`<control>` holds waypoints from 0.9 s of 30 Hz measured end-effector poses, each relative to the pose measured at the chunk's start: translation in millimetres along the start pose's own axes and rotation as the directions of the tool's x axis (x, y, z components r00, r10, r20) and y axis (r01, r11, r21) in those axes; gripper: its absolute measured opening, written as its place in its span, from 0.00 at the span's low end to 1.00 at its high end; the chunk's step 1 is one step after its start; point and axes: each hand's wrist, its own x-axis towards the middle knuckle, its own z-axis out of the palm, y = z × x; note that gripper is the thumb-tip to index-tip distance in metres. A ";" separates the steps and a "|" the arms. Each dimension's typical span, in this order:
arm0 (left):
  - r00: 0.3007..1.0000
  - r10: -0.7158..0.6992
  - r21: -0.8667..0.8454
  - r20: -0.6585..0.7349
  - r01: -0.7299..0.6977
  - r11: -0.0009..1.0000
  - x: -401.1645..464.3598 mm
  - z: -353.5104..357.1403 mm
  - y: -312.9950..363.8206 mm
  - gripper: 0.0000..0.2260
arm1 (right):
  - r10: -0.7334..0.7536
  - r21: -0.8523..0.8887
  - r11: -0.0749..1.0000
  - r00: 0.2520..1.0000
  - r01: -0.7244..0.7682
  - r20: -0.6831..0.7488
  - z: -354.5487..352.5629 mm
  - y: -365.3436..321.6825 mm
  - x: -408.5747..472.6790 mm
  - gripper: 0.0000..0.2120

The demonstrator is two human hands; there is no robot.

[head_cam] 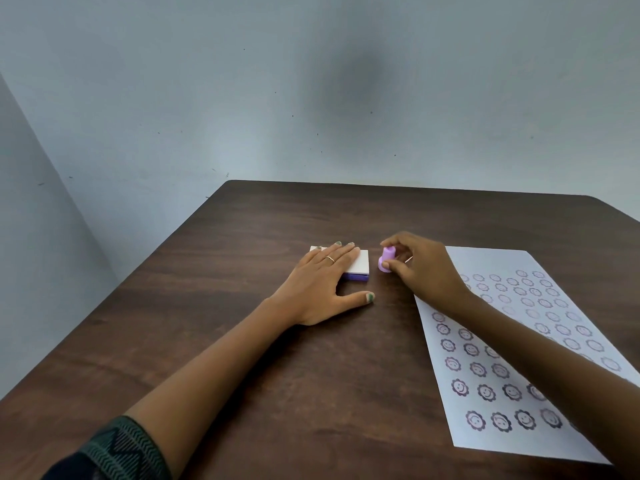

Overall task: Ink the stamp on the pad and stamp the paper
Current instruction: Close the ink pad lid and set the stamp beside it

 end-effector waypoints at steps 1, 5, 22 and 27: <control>1.000 -0.001 0.001 0.000 0.001 1.000 0.1 0.0 0.1 0.37 | 0.000 -0.006 1.000 1.000 0.000 -0.006 1.5 0.4 2.1 0.12; 1.000 -0.001 0.004 -0.001 0.001 1.000 1.0 -0.1 0.5 0.37 | 0.017 -0.022 1.000 1.000 -0.017 -0.008 6.1 2.6 4.5 0.13; 0.998 -0.062 0.040 -0.004 0.062 0.997 -4.8 -2.8 6.2 0.33 | 0.048 -0.195 0.981 0.961 0.007 0.273 -23.1 53.7 25.2 0.21; 0.999 -0.052 0.018 -0.014 0.052 0.998 -6.6 -3.1 6.9 0.32 | 0.034 -0.276 0.957 0.905 0.094 0.425 -13.3 73.7 9.2 0.39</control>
